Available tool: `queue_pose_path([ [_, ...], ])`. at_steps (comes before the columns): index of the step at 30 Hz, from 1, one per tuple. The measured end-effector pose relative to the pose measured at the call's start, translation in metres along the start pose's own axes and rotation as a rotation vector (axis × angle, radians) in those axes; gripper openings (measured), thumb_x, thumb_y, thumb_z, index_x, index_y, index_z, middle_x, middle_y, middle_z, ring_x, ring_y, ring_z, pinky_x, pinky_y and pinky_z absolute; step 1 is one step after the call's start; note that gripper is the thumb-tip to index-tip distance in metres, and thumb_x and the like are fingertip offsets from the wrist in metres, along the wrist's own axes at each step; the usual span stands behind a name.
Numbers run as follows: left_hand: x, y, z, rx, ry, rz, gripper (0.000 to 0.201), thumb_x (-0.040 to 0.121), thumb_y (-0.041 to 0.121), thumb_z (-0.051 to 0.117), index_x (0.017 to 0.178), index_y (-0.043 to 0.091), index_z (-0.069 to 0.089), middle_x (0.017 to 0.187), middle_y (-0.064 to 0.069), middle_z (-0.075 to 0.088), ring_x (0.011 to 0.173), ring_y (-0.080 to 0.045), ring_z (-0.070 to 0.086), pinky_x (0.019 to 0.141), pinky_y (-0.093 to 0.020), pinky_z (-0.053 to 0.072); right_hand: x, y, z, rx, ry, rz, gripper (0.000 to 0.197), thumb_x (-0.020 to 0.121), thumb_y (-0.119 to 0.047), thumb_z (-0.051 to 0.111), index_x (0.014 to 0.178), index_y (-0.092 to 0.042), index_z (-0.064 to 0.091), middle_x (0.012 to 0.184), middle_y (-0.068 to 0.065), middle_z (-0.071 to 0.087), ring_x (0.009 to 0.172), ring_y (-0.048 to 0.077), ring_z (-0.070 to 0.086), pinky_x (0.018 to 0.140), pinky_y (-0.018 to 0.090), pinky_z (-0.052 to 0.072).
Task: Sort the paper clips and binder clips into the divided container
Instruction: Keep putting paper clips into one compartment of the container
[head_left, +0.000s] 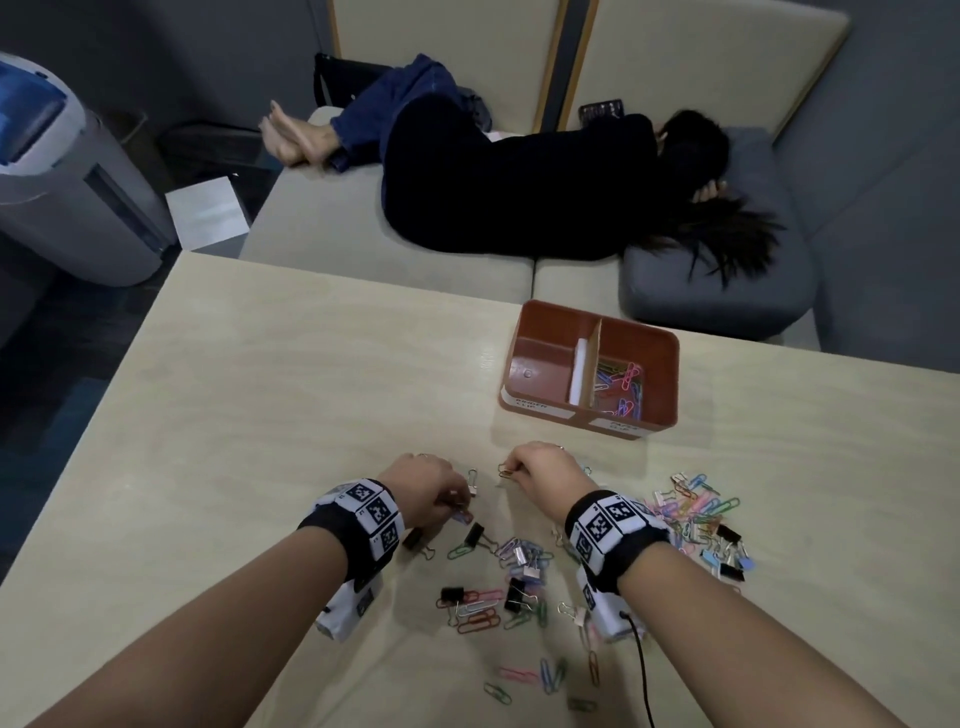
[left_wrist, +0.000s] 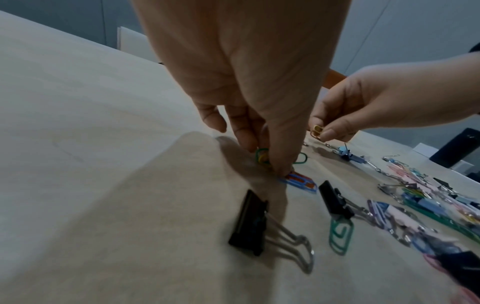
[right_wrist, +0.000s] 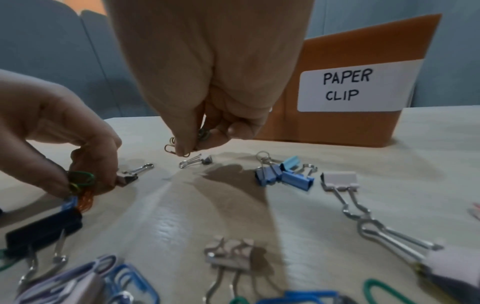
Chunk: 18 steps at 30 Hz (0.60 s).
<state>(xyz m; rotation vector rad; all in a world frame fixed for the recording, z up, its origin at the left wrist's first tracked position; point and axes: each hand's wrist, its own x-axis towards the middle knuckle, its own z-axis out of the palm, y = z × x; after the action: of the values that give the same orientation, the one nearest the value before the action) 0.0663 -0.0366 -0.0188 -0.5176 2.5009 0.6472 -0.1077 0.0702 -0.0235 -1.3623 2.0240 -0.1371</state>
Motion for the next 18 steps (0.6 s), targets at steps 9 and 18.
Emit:
queue_pose_path([
  [9,0.007,0.0,-0.002,0.074,0.009,-0.096,0.019,0.087,0.036,0.059,0.103,0.029,0.065,0.112,0.004,0.058,0.112,-0.02,0.048,0.094,-0.036,0.038,-0.009,0.009,-0.003,0.066,0.048,0.0,0.015,0.091,-0.014,0.054,0.1,-0.013,0.066,0.108,0.006,0.065,0.105,0.024,0.058,0.097,0.034,0.044],
  [18,0.008,0.009,0.003,0.171,-0.048,-0.17,0.028,0.095,0.03,0.047,0.117,0.02,0.061,0.122,-0.004,0.053,0.119,-0.024,0.046,0.098,-0.038,0.038,-0.025,0.008,-0.005,0.079,0.054,0.011,0.016,0.092,-0.015,0.053,0.101,-0.012,0.066,0.108,0.006,0.064,0.103,0.023,0.058,0.094,0.034,0.045],
])
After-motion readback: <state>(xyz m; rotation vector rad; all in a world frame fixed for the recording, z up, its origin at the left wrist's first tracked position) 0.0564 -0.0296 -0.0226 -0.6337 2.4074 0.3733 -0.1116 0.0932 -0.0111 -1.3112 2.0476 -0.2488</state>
